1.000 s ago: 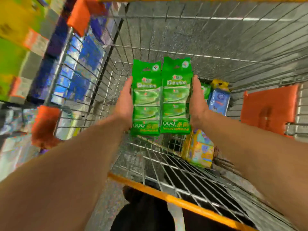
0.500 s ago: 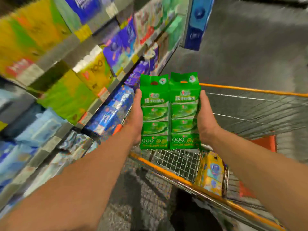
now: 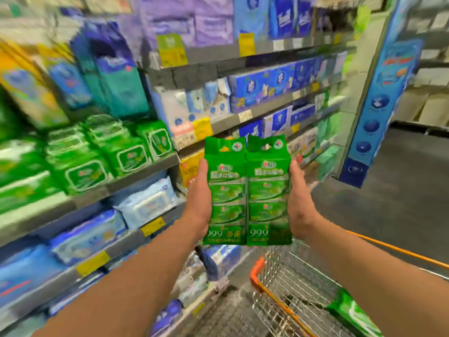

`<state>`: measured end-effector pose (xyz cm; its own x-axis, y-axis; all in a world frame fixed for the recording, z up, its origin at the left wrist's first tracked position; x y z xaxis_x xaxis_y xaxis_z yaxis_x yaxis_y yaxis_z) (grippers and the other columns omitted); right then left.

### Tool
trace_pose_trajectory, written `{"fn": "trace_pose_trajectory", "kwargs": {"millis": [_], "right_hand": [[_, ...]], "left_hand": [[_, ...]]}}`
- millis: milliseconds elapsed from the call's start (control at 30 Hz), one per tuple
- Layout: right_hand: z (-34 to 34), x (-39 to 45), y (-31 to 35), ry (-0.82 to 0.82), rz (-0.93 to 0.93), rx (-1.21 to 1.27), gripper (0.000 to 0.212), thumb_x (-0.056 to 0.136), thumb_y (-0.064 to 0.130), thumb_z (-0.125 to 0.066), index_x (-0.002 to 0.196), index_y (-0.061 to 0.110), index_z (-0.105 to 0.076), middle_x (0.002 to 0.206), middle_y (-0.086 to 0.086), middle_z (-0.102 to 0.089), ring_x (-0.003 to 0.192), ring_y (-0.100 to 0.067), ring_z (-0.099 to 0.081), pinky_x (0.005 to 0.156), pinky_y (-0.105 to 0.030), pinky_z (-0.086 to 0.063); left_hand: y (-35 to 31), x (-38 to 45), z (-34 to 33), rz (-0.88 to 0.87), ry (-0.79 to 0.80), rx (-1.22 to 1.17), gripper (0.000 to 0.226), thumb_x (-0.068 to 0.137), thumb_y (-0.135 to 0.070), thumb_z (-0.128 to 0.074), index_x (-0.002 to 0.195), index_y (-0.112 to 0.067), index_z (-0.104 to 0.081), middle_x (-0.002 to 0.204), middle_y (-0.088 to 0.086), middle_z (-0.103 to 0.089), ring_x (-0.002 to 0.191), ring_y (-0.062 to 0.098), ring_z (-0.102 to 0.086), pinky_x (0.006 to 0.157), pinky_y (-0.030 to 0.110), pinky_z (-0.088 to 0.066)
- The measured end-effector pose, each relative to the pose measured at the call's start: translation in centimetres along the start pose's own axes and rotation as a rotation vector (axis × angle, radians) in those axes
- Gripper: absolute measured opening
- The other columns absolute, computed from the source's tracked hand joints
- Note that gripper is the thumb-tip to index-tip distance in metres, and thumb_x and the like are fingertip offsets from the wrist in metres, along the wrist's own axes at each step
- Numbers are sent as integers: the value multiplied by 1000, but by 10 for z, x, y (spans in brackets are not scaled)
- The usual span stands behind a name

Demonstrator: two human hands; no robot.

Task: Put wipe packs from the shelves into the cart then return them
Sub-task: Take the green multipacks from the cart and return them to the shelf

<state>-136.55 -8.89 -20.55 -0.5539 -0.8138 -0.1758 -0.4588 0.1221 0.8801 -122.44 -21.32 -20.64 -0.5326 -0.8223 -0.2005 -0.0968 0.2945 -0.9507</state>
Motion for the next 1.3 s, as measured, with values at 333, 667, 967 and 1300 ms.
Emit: {"fn": "trace_pose_trajectory", "kwargs": {"millis": [333,667,967,1300], "right_hand": [[-154,33,21,216,143,-192,105,54,83,-74,144,40,-42,148,3,-49,135,-26,-48,109,-68,-30],[-324,-66,32,540,263,-217,63,54,34,-92,109,13,-70,105,-18,-75,97,-38,-72,86,-62,-55],[-418,-95,-9,743,154,-325,75,52,34,-95,115,11,-62,99,-8,-78,90,-23,-75,74,-39,-61],[-449,-88,-31,807,57,-310,42,68,8,-84,105,10,-63,99,-17,-76,83,-29,-75,71,-42,-61]], "left_hand": [[-162,-79,125,-328,-266,62,88,62,-97,-46,106,-28,-78,109,5,-77,102,30,-72,99,51,-50],[-230,-148,242,-495,-529,66,76,65,-91,-38,91,-33,-79,92,-3,-79,95,25,-73,98,49,-52],[-254,-162,332,-494,-634,65,112,47,-107,-33,120,-30,-70,118,-3,-73,112,26,-66,103,51,-47],[-258,-139,334,-541,-511,113,77,78,-86,-38,113,-27,-73,112,-1,-75,107,22,-70,102,49,-49]]}}
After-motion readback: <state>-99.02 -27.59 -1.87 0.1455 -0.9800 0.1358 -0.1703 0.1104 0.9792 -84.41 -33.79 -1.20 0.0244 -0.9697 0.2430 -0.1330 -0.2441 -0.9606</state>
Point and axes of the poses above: each hand's wrist, its own x-axis towards the middle knuckle, its own z-axis out of the back of the hand, y = z × x, the point moved 9 cm from there along x, towards the middle knuckle
